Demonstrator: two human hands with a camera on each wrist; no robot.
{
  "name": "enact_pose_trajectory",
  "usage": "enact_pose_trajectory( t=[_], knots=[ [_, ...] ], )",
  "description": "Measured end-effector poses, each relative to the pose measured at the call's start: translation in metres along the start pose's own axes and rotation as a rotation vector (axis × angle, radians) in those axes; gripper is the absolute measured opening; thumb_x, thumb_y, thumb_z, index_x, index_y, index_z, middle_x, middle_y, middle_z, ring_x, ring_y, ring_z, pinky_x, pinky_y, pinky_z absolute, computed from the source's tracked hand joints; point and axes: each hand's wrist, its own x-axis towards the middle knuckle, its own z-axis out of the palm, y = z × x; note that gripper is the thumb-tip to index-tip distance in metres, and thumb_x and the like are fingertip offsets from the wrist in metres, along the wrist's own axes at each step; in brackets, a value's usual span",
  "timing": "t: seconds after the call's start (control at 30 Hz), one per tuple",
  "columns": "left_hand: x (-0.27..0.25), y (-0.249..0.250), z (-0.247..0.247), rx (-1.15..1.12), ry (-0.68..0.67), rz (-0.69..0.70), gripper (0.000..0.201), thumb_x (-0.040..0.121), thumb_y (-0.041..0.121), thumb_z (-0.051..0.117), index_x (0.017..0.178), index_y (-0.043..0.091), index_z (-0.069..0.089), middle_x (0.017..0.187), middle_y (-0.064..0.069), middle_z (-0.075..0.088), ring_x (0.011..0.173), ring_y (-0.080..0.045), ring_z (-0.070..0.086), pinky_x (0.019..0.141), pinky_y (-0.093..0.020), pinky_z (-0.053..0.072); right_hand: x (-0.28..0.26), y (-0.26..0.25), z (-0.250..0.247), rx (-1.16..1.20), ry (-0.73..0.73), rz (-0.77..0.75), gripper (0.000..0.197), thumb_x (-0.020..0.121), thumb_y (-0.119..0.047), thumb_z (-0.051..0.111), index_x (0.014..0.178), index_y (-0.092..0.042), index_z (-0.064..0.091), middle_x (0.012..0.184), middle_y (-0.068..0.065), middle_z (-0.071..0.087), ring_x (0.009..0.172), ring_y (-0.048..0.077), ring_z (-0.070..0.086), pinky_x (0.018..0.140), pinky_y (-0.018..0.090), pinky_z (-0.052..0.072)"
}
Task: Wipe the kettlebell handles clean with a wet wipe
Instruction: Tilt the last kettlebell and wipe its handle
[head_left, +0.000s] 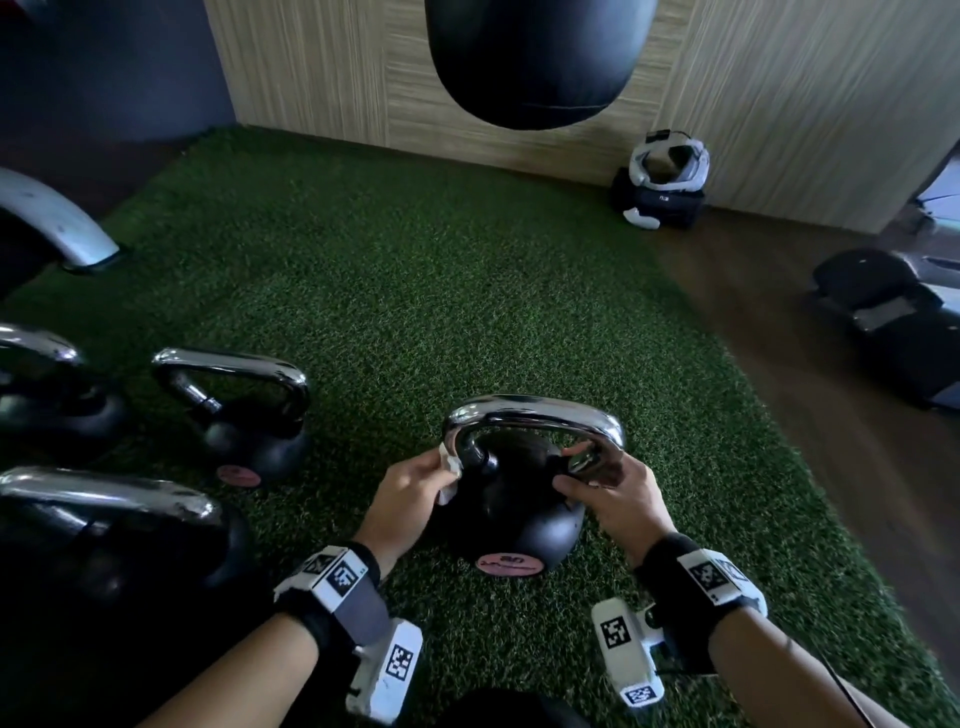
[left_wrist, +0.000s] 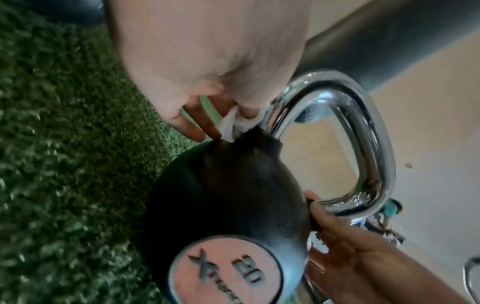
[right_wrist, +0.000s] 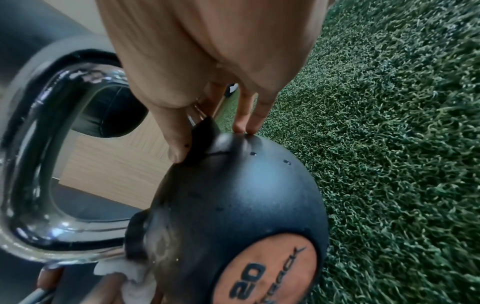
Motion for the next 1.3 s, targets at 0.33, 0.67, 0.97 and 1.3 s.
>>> enact_pose_trajectory(
  t=[0.33, 0.67, 0.97, 1.3],
  knots=[
    [-0.001, -0.002, 0.014, 0.349, 0.209, 0.162, 0.029, 0.097, 0.045, 0.062, 0.102, 0.022, 0.079, 0.081, 0.014, 0.077, 0.073, 0.005, 0.070, 0.069, -0.025, 0.057, -0.033, -0.007, 0.001, -0.067, 0.068, 0.045, 0.039, 0.078, 0.013, 0.079, 0.085, -0.014, 0.052, 0.084, 0.001, 0.059, 0.074, 0.011, 0.058, 0.059, 0.000, 0.045],
    [0.055, 0.016, 0.041, 0.342, 0.194, 0.214, 0.016, 0.085, 0.030, 0.082, 0.096, 0.017, 0.083, 0.083, 0.011, 0.080, 0.080, -0.003, 0.075, 0.082, -0.035, 0.062, -0.084, -0.003, -0.010, -0.584, 0.036, -0.264, 0.026, 0.075, -0.014, 0.076, 0.084, -0.039, 0.071, 0.065, -0.015, 0.068, 0.055, 0.005, 0.060, 0.051, 0.012, 0.043],
    [0.058, 0.028, 0.049, 0.287, 0.225, 0.206, 0.008, 0.085, 0.031, 0.081, 0.085, 0.024, 0.084, 0.073, 0.018, 0.076, 0.068, 0.005, 0.070, 0.068, -0.016, 0.055, -0.019, -0.011, -0.015, -0.390, -0.073, -0.222, 0.026, 0.085, -0.029, 0.081, 0.107, -0.040, 0.074, 0.108, -0.033, 0.070, 0.100, -0.013, 0.063, 0.087, 0.021, 0.052],
    [0.067, 0.046, 0.046, 0.319, 0.174, 0.214, 0.008, 0.084, 0.024, 0.081, 0.091, 0.028, 0.082, 0.087, 0.016, 0.079, 0.078, 0.006, 0.070, 0.078, -0.013, 0.055, 0.004, 0.013, 0.008, -0.410, -0.221, -0.061, 0.071, 0.081, -0.055, 0.076, 0.145, -0.041, 0.050, 0.135, -0.014, 0.064, 0.123, 0.006, 0.061, 0.110, 0.038, 0.048]
  ],
)
